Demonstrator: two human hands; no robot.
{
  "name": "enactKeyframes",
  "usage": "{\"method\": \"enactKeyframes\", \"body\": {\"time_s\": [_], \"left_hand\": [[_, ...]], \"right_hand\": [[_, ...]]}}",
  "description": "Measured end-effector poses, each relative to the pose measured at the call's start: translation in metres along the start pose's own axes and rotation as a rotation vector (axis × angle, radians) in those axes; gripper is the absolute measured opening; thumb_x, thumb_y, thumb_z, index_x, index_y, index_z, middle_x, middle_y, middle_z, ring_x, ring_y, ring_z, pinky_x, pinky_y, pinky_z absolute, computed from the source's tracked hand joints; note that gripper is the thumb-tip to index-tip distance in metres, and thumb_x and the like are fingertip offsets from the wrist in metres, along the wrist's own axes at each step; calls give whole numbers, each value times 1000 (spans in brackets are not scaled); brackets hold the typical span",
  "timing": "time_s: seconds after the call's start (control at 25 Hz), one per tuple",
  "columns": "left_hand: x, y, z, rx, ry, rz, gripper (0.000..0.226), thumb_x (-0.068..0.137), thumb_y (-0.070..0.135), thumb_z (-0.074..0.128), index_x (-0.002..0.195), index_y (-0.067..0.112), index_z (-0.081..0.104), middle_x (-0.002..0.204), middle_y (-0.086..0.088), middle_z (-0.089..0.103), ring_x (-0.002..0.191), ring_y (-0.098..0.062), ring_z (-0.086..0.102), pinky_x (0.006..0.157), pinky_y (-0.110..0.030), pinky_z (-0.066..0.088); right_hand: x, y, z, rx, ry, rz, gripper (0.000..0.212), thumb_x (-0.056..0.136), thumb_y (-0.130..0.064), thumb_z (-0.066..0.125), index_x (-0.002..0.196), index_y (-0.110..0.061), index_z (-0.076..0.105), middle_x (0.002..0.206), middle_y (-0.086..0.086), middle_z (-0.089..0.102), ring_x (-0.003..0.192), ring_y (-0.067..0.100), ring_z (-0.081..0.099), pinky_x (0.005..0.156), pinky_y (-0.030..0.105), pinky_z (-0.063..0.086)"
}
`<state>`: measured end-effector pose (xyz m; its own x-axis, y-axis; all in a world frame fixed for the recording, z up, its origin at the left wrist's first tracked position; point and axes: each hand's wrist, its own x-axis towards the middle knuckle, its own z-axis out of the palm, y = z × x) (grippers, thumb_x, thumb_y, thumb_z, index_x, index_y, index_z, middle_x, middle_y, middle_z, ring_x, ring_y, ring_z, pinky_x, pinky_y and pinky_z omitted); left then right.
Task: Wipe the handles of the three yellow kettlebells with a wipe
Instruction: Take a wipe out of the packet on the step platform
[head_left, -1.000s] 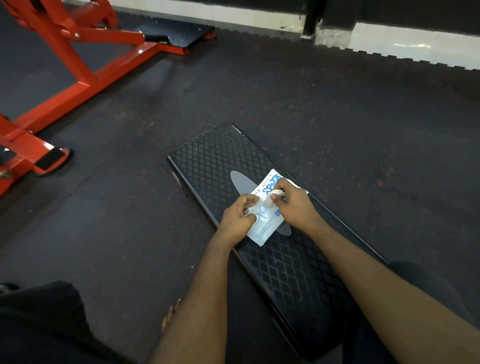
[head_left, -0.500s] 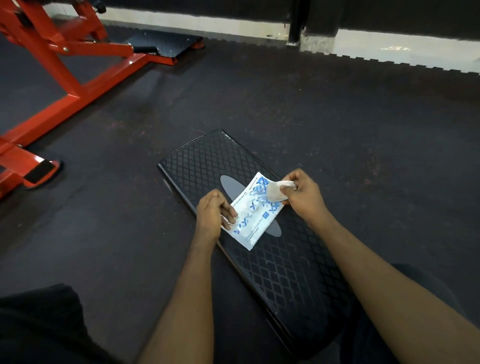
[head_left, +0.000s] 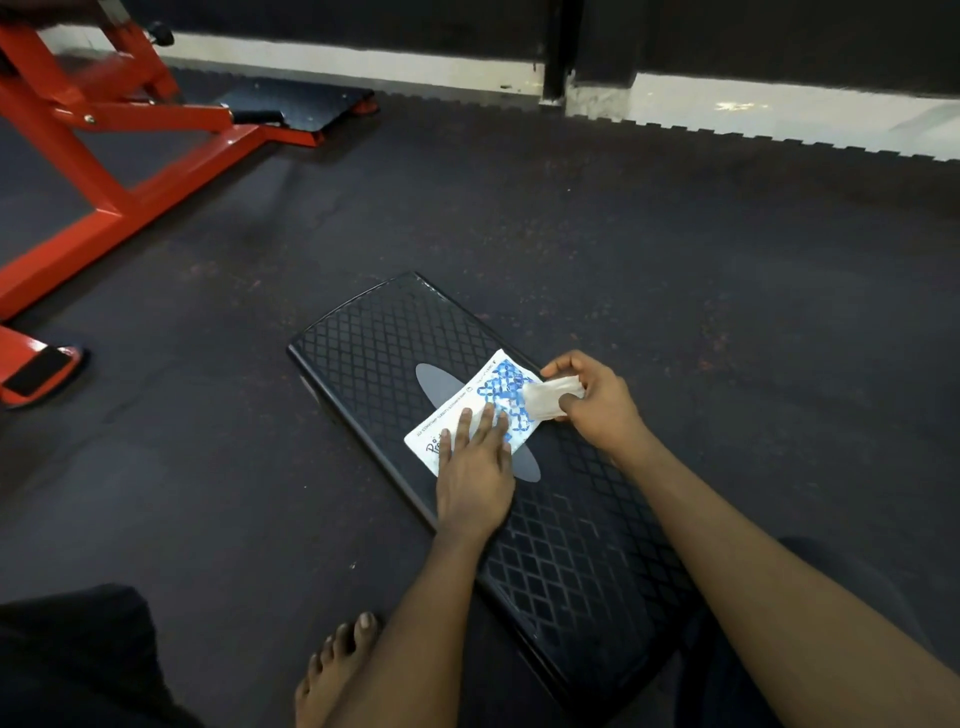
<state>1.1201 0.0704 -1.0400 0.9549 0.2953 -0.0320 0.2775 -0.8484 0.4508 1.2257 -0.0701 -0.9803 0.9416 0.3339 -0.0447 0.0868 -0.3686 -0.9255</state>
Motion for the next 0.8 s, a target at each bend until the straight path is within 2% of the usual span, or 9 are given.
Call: {"method": "enactKeyframes", "body": {"time_s": [0.08,0.16,0.24,0.28,0.36,0.44,0.56,0.72,0.8], "left_hand": [[3,3,0,-4,-29,-37,45,102,32,27,146,30,35,157,14,23,149,-13,3,120,-46,-4],[10,7,-9,-140,41,-70,40,102,33,29,136,24,49,150,10,38,148,-15,9,119,-46,-6],[18,10,-20,-372,171,-86,32,101,34,34,119,22,59,132,7,56,138,-18,35,118,-41,16],[22,10,-26,-480,202,-100,30,100,37,36,112,24,60,119,7,62,123,-18,49,109,-38,34],[30,12,-39,-596,135,-118,26,98,39,43,108,24,61,98,7,66,96,-15,59,84,-33,48],[39,12,-51,-630,7,-128,19,95,29,54,109,20,63,89,4,65,81,-12,60,72,-25,47],[49,6,-60,-633,-51,-117,10,90,18,63,99,20,67,83,5,60,66,-6,52,57,-10,40],[56,5,-65,-673,-38,-48,4,86,18,68,87,22,68,83,10,63,59,-3,46,56,-10,39],[64,6,-68,-772,-93,5,8,85,12,69,84,20,69,90,7,69,70,-6,58,69,-18,50]], "right_hand": [[2,1,2,27,-16,45,42,73,11,50,94,-22,67,97,-3,69,89,17,68,63,35,61],[3,1,3,36,-48,71,41,74,9,52,94,-24,66,97,-1,70,88,17,68,64,31,60],[4,0,5,64,-103,104,39,77,8,51,93,-25,66,95,0,71,83,16,68,62,30,57],[4,-1,6,100,-134,128,37,79,8,50,94,-22,65,94,1,71,79,15,67,58,26,53],[4,-3,8,205,-186,177,31,84,9,48,97,-15,63,92,5,70,74,13,64,55,22,48],[5,-2,12,303,-208,210,23,89,6,47,99,-9,61,91,8,69,74,14,63,55,24,48],[7,3,13,298,-196,214,11,95,-5,51,102,-5,60,91,7,71,75,15,66,59,30,53],[12,5,17,244,-138,268,15,97,-17,54,98,-7,64,94,11,71,78,20,69,64,33,58],[17,2,19,312,-97,362,28,100,-28,48,98,-5,65,94,18,69,78,26,70,66,38,58]]}}
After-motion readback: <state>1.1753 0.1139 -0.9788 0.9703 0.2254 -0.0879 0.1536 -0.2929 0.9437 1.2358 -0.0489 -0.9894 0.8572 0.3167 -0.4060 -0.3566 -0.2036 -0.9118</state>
